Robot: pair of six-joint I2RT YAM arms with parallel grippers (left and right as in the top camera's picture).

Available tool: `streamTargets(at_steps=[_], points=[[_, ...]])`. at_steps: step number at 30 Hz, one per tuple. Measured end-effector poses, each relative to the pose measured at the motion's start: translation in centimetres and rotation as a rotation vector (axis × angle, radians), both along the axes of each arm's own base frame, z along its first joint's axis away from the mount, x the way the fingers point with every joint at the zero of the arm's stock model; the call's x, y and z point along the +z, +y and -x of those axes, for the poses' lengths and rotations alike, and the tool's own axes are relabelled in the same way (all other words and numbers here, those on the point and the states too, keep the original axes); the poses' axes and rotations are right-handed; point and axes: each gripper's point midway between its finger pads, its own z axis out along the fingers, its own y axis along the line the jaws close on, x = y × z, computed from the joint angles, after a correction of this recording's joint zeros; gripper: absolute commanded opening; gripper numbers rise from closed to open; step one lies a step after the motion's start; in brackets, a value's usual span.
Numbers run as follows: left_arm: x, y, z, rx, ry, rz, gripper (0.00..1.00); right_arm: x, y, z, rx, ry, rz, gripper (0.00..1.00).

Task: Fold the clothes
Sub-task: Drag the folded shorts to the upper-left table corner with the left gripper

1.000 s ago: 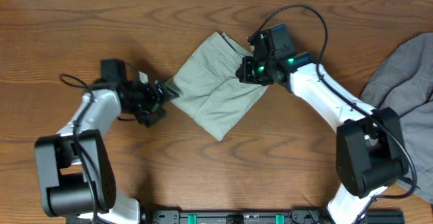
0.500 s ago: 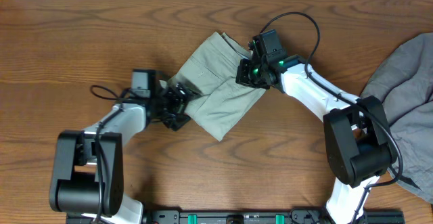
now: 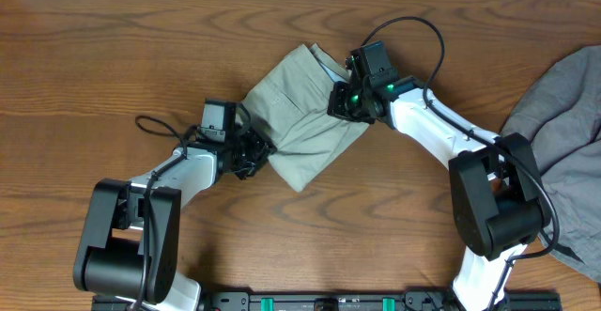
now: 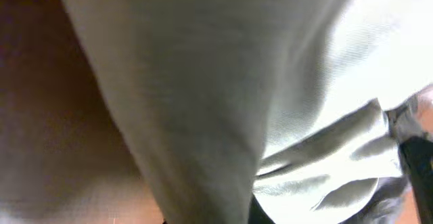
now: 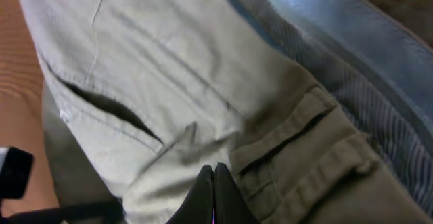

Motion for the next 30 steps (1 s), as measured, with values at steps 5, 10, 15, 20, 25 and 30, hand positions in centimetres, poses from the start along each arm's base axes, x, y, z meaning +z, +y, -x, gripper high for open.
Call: streamTargets(at_steps=[5, 10, 15, 20, 25, 30], points=[[1.0, 0.6, -1.1, -0.097, -0.134, -0.058, 0.06, 0.8, 0.8, -0.2, 0.109, -0.057, -0.046, 0.01], [4.1, 5.6, -3.5, -0.012, -0.271, -0.133, 0.06, 3.4, -0.3, -0.8, 0.197, -0.15, -0.073, 0.01], [3.9, 14.8, -4.3, 0.238, -0.238, -0.212, 0.06, 9.4, -2.4, -1.9, 0.191, -0.307, -0.089, 0.02], [2.7, 23.3, -3.1, 0.513, -0.16, -0.282, 0.06, 12.6, -2.7, -1.8, 0.196, -0.388, -0.092, 0.02], [0.7, 28.2, -1.7, 0.703, -0.086, -0.276, 0.06, 11.9, -3.0, -1.3, 0.197, -0.355, -0.072, 0.02], [-0.2, 29.7, -1.4, 0.76, -0.072, -0.262, 0.11, 11.6, -3.2, -1.0, 0.196, -0.336, -0.063, 0.02]])
